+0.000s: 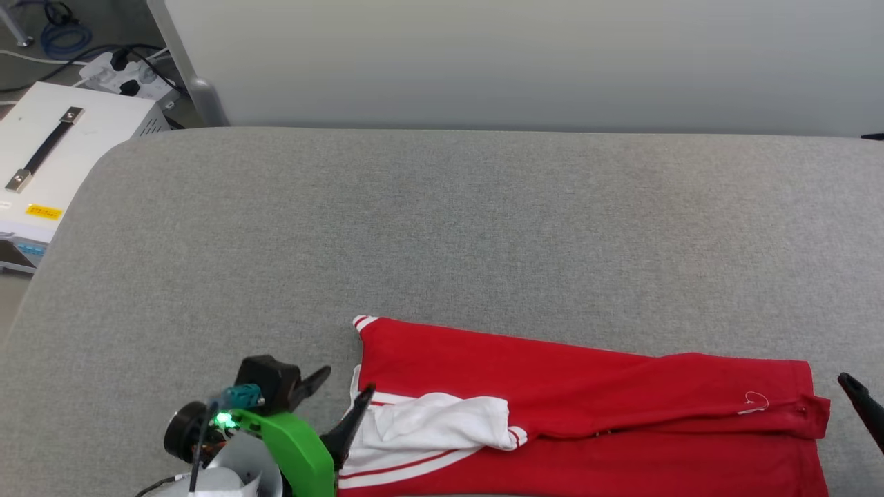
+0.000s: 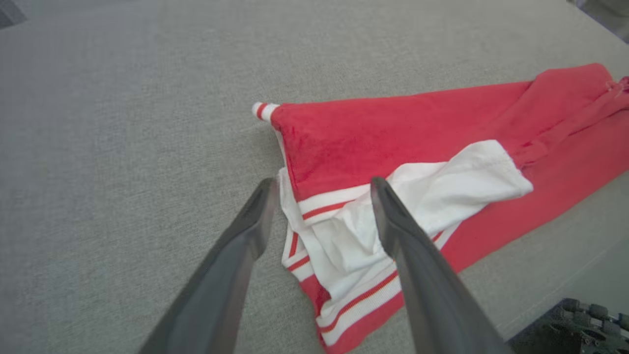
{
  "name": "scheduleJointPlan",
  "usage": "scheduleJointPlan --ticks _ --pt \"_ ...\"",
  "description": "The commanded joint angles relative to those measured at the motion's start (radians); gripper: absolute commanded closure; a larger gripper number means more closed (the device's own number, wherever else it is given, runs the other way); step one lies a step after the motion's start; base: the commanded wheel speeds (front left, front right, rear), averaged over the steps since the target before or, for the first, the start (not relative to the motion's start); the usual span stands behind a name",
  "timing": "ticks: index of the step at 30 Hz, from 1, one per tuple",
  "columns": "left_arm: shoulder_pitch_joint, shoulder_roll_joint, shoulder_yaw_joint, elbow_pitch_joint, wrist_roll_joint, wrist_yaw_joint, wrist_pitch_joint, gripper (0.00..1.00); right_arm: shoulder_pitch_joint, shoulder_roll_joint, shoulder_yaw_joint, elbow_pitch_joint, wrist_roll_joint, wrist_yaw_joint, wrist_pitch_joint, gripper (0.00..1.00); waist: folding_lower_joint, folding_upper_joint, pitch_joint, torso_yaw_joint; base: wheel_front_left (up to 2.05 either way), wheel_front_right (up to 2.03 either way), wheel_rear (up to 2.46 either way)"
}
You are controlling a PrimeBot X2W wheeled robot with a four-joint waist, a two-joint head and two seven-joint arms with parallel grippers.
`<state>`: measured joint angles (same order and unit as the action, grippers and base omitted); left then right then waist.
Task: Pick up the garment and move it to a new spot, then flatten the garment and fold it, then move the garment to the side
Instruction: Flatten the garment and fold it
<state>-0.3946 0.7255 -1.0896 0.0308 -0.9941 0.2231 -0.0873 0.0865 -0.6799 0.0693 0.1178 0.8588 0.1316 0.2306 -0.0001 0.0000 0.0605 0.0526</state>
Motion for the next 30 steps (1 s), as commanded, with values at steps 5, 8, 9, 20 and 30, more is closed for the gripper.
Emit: scheduleJointPlan --ticks 5,8,9,20,30 --pt "0.038 0.011 0.111 -0.033 -0.024 0.073 -0.135 0.0 0.043 0.084 -0.105 0.018 -0.053 -0.001 0.104 0.0 0.0001 0.0 -0.021 0.019 0.0 0.0 0.0" --pt "0.063 0.001 0.17 -0.037 -0.019 0.103 -0.163 0.0 0.045 0.138 -0.15 0.024 -0.095 -0.001 0.15 0.0 0.0001 0.0 -0.017 0.026 0.0 0.0 0.0" --pt "0.077 -0.008 0.203 -0.04 -0.01 0.111 -0.17 0.0 0.044 0.164 -0.171 0.028 -0.115 -0.001 0.169 0.0 0.0001 0.0 -0.014 0.03 0.0 0.0 0.0" --pt "0.246 -0.131 0.539 -0.032 0.198 0.059 -0.174 0.0 -0.013 0.332 -0.297 0.111 -0.189 -0.001 0.285 0.0 0.0001 0.0 0.031 0.059 0.0 0.0 0.0" --pt "0.296 -0.218 0.692 0.022 0.312 -0.056 -0.174 0.0 -0.04 0.38 -0.262 0.22 -0.17 -0.001 0.359 0.0 0.0001 0.0 0.073 0.083 0.0 0.0 0.0"
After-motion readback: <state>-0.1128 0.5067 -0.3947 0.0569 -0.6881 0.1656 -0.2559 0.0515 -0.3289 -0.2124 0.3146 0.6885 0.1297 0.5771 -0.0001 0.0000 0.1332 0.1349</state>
